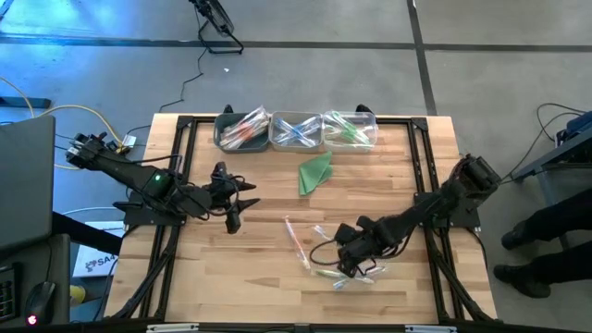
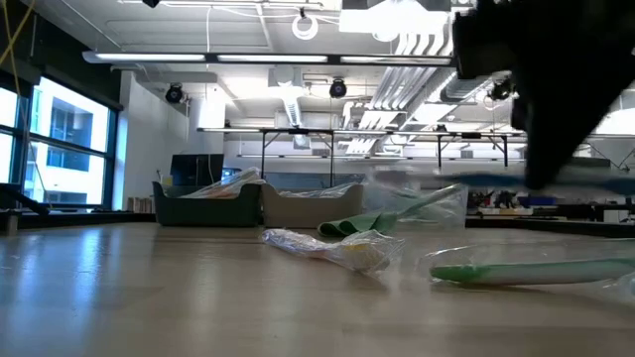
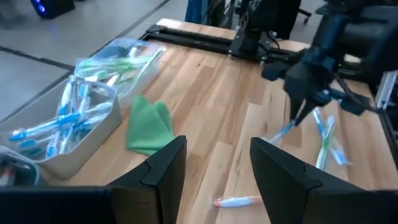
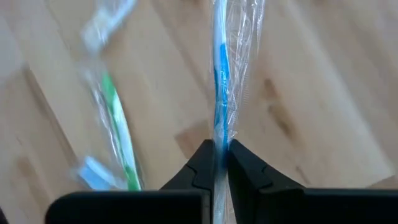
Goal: Pick & Place Toothbrushes
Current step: Put the blue toothbrush into the gray bin
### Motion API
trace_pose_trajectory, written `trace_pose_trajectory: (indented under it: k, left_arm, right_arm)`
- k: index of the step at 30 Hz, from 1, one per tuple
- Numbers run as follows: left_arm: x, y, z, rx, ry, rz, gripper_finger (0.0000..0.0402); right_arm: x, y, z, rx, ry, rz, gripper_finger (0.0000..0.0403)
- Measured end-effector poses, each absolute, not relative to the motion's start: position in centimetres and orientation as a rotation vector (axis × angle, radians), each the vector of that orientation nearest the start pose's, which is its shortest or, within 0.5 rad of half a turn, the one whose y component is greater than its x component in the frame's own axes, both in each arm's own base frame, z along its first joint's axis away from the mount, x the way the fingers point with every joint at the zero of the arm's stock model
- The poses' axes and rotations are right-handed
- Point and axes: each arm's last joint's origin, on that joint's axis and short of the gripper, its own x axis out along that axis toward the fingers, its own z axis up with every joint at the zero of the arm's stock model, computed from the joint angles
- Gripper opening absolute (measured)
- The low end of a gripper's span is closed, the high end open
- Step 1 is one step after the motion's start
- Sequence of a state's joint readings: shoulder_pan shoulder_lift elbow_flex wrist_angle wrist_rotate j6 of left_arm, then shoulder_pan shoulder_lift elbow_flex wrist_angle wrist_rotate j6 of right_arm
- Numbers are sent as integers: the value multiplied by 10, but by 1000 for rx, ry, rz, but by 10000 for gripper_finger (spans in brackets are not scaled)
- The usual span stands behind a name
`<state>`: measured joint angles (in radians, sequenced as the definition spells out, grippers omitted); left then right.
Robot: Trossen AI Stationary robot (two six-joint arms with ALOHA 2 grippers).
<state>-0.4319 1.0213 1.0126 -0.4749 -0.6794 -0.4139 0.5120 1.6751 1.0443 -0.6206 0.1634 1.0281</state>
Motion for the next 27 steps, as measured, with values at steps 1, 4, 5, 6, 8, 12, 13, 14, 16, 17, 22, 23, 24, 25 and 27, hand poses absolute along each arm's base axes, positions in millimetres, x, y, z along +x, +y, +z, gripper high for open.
trace_pose_trajectory:
  k: [1,4,5,6,8,12,13,14,16,17,22,23,24,25,27]
  left_arm:
    - [195,-70,346,-144,349,315,175]
    - [190,-68,350,-138,332,297,175]
    - [189,-68,351,-131,330,293,175]
    - [188,-67,352,-124,325,290,175]
    - [183,-65,356,-101,315,283,175]
    - [175,-61,362,-70,292,271,175]
    - [174,-60,363,-62,287,269,175]
    - [172,-60,364,-54,282,267,175]
    - [169,-58,366,-32,273,267,175]
    - [167,-57,367,-23,269,266,175]
    - [161,-52,373,15,228,354,175]
    - [161,-51,374,16,214,392,175]
    - [161,-50,375,13,197,425,175]
    - [161,-50,376,17,184,455,175]
    - [161,-48,379,49,169,492,175]
  right_arm:
    - [274,145,183,490,1163,-329,15]
    - [276,134,194,510,1101,-361,15]
    - [277,130,198,517,1077,-374,15]
    - [278,125,202,525,1051,-385,15]
    - [279,117,209,535,1006,-416,15]
    - [283,100,219,557,918,-474,15]
    - [285,96,222,565,892,-484,15]
    - [287,93,224,573,867,-491,15]
    - [290,86,227,575,824,-511,15]
    - [293,83,228,573,799,-516,15]
    - [305,66,235,548,694,-513,15]
    - [308,62,236,541,676,-508,15]
    - [310,57,237,529,662,-506,15]
    - [312,52,239,513,649,-504,15]
    - [317,41,242,469,618,-499,15]
